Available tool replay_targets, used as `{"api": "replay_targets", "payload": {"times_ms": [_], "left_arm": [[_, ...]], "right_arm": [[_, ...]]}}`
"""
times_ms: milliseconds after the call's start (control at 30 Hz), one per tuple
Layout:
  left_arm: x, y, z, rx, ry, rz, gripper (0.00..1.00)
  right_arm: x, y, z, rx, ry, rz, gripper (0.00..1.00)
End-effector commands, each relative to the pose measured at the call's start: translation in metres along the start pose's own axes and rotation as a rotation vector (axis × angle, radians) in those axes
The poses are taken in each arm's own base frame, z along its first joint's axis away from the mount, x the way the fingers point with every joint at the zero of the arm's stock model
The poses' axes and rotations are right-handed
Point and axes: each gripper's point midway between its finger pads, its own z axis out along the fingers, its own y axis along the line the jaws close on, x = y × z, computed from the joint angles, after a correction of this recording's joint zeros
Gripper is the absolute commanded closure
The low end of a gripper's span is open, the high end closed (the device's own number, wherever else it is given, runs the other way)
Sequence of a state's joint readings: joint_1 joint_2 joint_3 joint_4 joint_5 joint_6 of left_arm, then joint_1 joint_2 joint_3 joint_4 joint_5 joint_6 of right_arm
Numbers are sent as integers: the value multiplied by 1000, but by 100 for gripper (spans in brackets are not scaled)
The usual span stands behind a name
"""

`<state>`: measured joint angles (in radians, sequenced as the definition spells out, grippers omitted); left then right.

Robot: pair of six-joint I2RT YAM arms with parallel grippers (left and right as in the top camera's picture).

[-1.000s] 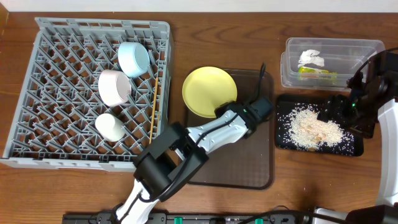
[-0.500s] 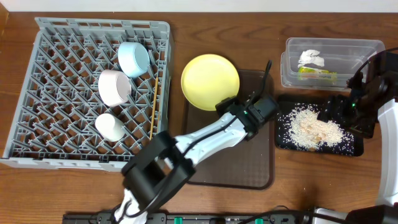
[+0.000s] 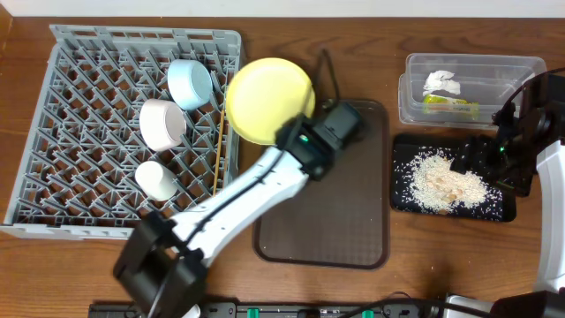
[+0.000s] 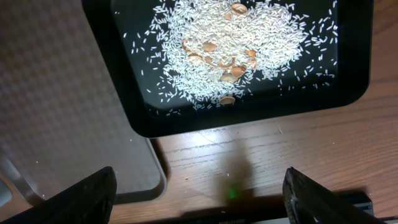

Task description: Sort waste into correct bins and load items into the dishwasher

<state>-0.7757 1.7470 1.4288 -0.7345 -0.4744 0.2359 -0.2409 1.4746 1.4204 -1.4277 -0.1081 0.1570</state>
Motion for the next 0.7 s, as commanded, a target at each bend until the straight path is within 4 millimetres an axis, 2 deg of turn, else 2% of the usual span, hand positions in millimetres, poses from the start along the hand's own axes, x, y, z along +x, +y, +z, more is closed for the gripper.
{"api": "replay_targets", "payload": {"times_ms": [0,433,667], "left_arm": [[1,6,-12,111,-39,-95,92],[-2,38,-32,385,-141,-436,92],[-1,55,-32,540,-167,-603,92]], "right_arm": [[-3,0,-4,-6,-11,15,16],[-3,0,-4,-6,-11,15,16],[-3,0,-4,-5,-8,16,16]]}}
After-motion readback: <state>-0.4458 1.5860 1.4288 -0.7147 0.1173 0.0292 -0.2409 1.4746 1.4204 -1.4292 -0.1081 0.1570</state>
